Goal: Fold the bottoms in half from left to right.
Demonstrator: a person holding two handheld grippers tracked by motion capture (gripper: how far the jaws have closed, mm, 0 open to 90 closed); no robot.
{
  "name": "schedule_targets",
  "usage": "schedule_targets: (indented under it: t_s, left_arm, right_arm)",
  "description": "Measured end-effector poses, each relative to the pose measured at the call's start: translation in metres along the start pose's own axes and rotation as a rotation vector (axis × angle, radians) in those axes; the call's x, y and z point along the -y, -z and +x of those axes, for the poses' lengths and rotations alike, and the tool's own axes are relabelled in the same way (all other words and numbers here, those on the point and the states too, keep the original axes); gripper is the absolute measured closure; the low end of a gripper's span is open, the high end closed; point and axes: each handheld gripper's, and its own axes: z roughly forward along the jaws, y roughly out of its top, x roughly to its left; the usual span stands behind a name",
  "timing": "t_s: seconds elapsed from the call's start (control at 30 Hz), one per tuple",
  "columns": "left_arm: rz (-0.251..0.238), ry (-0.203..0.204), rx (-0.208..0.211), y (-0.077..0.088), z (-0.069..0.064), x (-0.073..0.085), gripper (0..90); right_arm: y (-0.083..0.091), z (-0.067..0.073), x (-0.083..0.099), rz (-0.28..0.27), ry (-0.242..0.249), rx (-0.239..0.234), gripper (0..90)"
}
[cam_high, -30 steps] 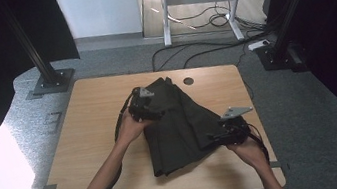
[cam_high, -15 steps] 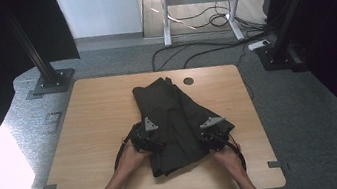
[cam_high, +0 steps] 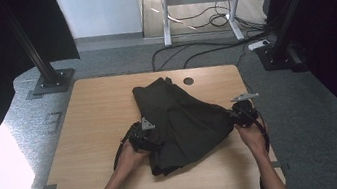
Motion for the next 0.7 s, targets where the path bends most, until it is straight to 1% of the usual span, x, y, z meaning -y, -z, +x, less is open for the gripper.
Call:
schedule_targets:
  t_s: [0.03,0.07,0.17,0.2,0.23,0.27,0.3,0.33,0.4,0.43,0.47,0.53,0.57,0.6,0.63,0.67,0.7]
  left_arm:
    - [0.000,0.005,0.003,0.000,0.001,0.000,6.5]
    - [0.000,0.005,0.003,0.000,0.001,0.000,6.4]
    - [-0.002,0.013,0.006,0.000,0.003,0.001,6.4]
    - [-0.004,0.016,0.010,0.000,0.003,0.002,6.5]
    - [-0.008,0.019,0.010,0.000,0.004,0.002,6.5]
    - [-0.012,0.019,0.012,0.001,0.003,0.003,6.5]
    - [-0.013,0.015,0.010,0.002,0.003,0.003,6.8]
    - [-0.015,0.011,0.003,0.005,0.003,0.002,6.8]
    - [-0.026,0.003,-0.013,0.015,0.002,0.000,6.7]
    - [-0.065,0.015,-0.001,0.030,0.003,-0.002,6.0]
    - [-0.065,0.015,-0.001,0.030,0.003,-0.002,5.6]
    - [-0.107,0.034,0.019,0.048,0.005,-0.001,5.6]
    - [-0.118,0.036,0.027,0.056,0.006,0.000,5.6]
    - [-0.129,0.035,0.026,0.064,0.007,0.002,5.5]
    - [-0.141,0.033,0.014,0.078,0.008,0.010,5.5]
    - [-0.141,0.033,0.014,0.078,0.008,0.010,5.2]
    - [-0.138,0.034,0.006,0.083,0.010,0.016,5.2]
  right_arm:
    - [-0.009,-0.011,0.004,0.016,-0.028,0.005,85.4]
    - [-0.009,-0.011,0.004,0.016,-0.028,0.005,85.4]
    - [-0.024,-0.020,0.013,0.051,-0.067,-0.007,80.7]
    - [-0.029,-0.021,0.017,0.065,-0.078,-0.012,78.5]
    - [-0.035,-0.022,0.023,0.078,-0.091,-0.022,71.3]
    - [-0.035,-0.022,0.023,0.078,-0.091,-0.022,71.3]
    - [-0.035,-0.021,0.025,0.083,-0.081,-0.022,63.6]
    - [-0.035,-0.021,0.025,0.083,-0.081,-0.022,63.6]
    - [-0.030,-0.019,0.024,0.073,-0.065,-0.027,55.0]
    - [-0.019,-0.016,0.021,0.043,-0.045,-0.019,45.9]
    - [-0.019,-0.016,0.021,0.043,-0.045,-0.019,45.9]
    - [-0.009,-0.014,0.018,0.017,-0.034,-0.026,39.1]
    - [-0.003,-0.012,0.018,0.003,-0.024,-0.022,35.9]
    - [0.006,-0.007,0.020,-0.013,-0.006,-0.021,30.7]
    - [0.010,-0.004,0.022,-0.015,0.002,-0.025,29.7]
    - [0.010,-0.004,0.022,-0.015,0.002,-0.025,29.7]
    - [0.014,-0.002,0.025,-0.020,0.011,-0.024,27.8]
